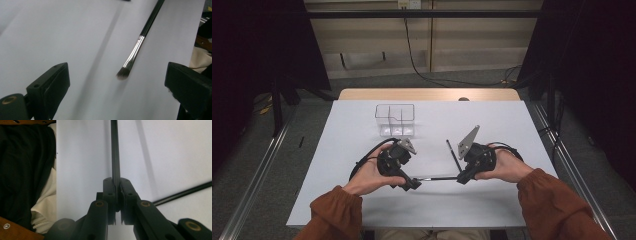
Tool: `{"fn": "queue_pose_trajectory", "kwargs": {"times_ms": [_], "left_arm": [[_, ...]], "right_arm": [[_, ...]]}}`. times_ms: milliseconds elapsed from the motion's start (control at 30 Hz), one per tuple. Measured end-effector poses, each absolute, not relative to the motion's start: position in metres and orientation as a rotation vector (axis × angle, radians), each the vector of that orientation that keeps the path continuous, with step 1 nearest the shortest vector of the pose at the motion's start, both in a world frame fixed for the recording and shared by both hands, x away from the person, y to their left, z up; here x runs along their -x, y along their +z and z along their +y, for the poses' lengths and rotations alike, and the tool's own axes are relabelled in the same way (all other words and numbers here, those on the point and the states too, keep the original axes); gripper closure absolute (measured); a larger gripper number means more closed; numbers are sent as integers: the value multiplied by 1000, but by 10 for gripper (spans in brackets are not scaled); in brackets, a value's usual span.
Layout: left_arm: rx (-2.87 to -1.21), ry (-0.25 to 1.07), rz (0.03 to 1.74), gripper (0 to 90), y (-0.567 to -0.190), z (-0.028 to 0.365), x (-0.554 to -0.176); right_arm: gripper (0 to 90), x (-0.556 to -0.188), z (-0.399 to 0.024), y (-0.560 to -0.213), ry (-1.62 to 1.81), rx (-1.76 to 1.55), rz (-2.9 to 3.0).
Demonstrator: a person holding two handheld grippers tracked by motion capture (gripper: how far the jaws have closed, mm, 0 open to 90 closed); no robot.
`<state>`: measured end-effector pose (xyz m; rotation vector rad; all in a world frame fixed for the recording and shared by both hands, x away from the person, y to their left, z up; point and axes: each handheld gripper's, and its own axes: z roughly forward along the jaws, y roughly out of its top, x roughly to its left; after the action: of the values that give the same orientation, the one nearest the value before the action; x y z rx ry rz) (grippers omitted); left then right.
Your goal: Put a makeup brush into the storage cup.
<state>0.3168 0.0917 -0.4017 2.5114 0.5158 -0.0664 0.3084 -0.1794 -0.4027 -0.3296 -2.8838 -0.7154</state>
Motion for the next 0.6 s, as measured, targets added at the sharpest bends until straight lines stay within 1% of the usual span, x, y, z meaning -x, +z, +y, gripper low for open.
{"fn": "queue_pose_trajectory", "kwargs": {"times_ms": [67,100,133,433,600], "left_arm": [[-2491,-62,520,60,-402,95,-315],[-2507,-74,462,57,-402,98,-314],[-2485,-101,469,61,-403,99,-313],[-2436,-44,505,57,-405,118,-305],[-2398,-35,528,54,-409,123,-303]], "right_arm": [[846,-307,-184,-403,-730,350,-2884],[846,-306,-185,-403,-741,357,-2883],[846,-305,-188,-403,-757,372,-2888],[845,-293,-211,-405,-851,510,-2899],[845,-287,-222,-409,-910,575,-2876]]}}
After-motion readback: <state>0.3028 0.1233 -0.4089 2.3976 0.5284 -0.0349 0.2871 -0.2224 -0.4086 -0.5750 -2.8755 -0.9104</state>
